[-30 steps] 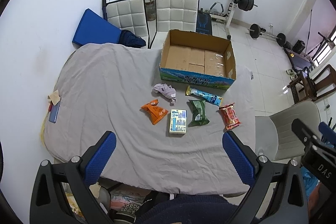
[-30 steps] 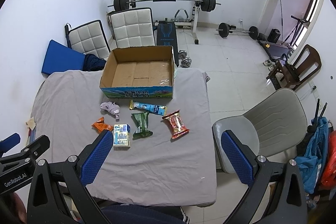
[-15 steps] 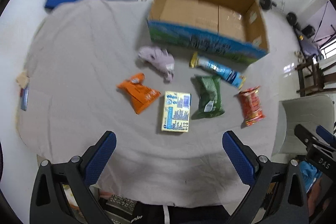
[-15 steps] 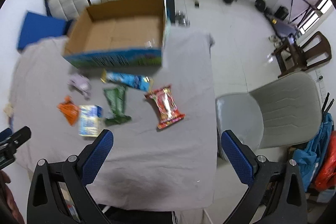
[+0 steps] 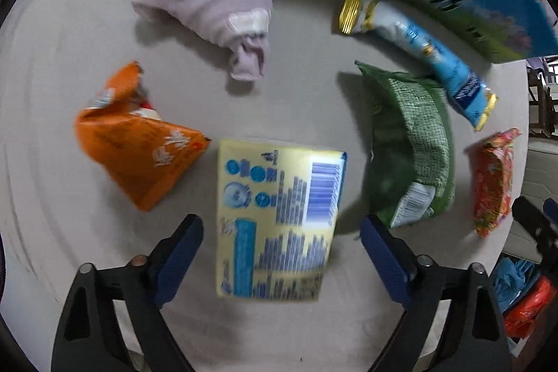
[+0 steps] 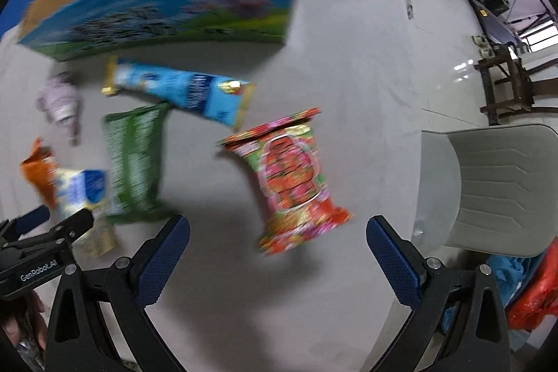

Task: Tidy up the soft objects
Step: 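Grasp the yellow milk carton with the left gripper while the right grasps the red snack bag, then carry both items into the cardboard box and open both grippers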

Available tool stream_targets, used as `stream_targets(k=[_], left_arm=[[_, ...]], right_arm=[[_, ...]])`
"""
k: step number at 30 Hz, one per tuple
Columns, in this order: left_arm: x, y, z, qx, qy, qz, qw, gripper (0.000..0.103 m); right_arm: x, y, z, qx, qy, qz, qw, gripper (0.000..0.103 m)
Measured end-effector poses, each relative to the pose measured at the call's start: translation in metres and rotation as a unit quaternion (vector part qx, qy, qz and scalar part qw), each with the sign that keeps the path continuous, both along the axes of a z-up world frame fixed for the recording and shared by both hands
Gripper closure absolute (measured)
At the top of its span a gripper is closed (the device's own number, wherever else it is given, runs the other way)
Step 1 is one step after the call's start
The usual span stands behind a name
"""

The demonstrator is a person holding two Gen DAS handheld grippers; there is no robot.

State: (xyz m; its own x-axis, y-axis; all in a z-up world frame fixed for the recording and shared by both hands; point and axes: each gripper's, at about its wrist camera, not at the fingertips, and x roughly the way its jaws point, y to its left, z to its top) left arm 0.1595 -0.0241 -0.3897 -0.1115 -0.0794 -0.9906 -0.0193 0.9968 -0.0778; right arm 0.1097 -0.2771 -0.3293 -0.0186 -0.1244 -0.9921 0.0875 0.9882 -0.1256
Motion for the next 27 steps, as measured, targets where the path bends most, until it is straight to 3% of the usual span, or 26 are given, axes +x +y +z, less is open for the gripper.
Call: stream_targets(k=[3, 5, 7, 10, 12, 14, 22, 27], left_arm=[[-0.001, 0.003, -0.01, 0.01, 0.005, 0.006, 0.9999, 0.022], [-0.002, 0.006, -0.016, 0.02, 0.008, 0.015, 0.9997, 0.034], [-0.005, 0.006, -0.015, 0.026, -0.003, 0.014, 0.9996, 0.038], [-0.008, 0.007, -0.012, 0.031, -0.009, 0.012, 0.9994, 0.041], [-0.011, 0.009, -0.01, 0.032, -0.011, 0.017, 0.9993, 0.041], [-0.015, 0.011, 0.0, 0.034, -0.014, 0.018, 0.9992, 0.041], [-0.041, -0.001, 0.044, 0.053, -0.038, 0.013, 0.9978, 0.041], [-0.063, -0.025, 0.096, 0.056, -0.06, 0.007, 0.9966, 0.041]], right_arm=[[0.01, -0.011, -0.017, -0.003, 0.009, -0.002, 1.0, 0.0], [0.016, -0.015, -0.03, 0.006, 0.018, -0.003, 1.0, 0.0], [0.02, -0.021, -0.042, 0.016, 0.027, -0.011, 0.999, 0.0], [0.024, -0.026, -0.057, 0.046, 0.044, -0.026, 0.998, 0.009], [0.025, -0.028, -0.066, 0.059, 0.055, -0.033, 0.996, 0.026], [0.024, -0.03, -0.072, 0.063, 0.066, -0.041, 0.995, 0.042], [0.005, -0.031, -0.064, 0.074, 0.053, -0.06, 0.994, 0.053], [-0.027, -0.023, -0.044, 0.102, 0.045, -0.06, 0.992, 0.055]])
